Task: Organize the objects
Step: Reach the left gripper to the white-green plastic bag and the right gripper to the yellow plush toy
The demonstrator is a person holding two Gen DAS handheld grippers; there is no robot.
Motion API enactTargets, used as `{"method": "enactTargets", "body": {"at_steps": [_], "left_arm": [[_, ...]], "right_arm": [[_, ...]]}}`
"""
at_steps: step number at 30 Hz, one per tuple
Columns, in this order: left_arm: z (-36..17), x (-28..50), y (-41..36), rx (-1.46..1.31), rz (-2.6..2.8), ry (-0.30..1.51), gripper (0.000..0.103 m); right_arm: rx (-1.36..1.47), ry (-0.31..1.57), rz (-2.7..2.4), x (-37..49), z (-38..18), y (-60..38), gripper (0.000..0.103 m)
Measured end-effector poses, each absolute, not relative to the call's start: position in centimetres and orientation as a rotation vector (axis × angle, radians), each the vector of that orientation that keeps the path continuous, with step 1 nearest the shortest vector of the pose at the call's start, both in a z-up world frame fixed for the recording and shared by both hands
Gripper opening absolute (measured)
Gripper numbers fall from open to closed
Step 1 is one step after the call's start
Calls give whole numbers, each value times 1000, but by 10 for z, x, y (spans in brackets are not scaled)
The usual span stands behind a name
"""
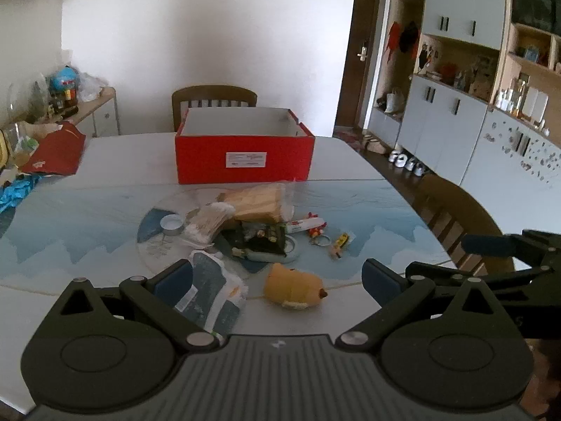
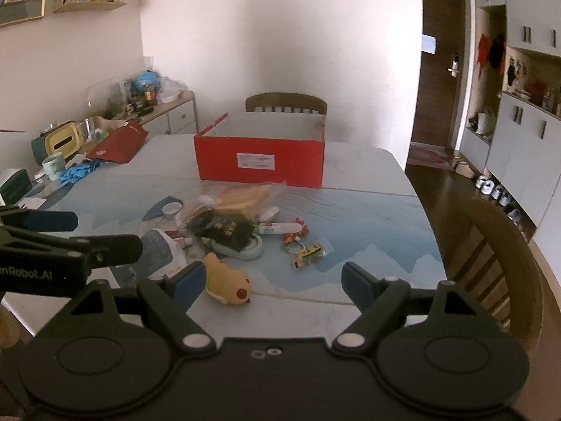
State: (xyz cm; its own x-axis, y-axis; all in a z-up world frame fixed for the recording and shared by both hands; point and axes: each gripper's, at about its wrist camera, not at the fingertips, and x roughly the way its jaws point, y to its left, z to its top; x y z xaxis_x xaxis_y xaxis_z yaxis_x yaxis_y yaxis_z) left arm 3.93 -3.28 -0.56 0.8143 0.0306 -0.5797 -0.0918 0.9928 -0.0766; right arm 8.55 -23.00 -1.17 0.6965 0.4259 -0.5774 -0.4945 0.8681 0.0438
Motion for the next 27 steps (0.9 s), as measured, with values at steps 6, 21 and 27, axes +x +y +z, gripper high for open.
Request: {"method": "enactTargets", "body": {"at_steps": [6, 21, 27], "left_arm": [[-14, 49, -20, -99, 100, 634, 103], [-82, 93, 37, -60, 52, 777, 103], [-104, 115, 46, -16, -10, 838, 102]], "right_arm": [[-149, 613, 550, 95, -19, -223, 84], [-318, 736, 611, 133, -74, -172, 84], [-395, 764, 668, 150, -95, -149, 83]]}}
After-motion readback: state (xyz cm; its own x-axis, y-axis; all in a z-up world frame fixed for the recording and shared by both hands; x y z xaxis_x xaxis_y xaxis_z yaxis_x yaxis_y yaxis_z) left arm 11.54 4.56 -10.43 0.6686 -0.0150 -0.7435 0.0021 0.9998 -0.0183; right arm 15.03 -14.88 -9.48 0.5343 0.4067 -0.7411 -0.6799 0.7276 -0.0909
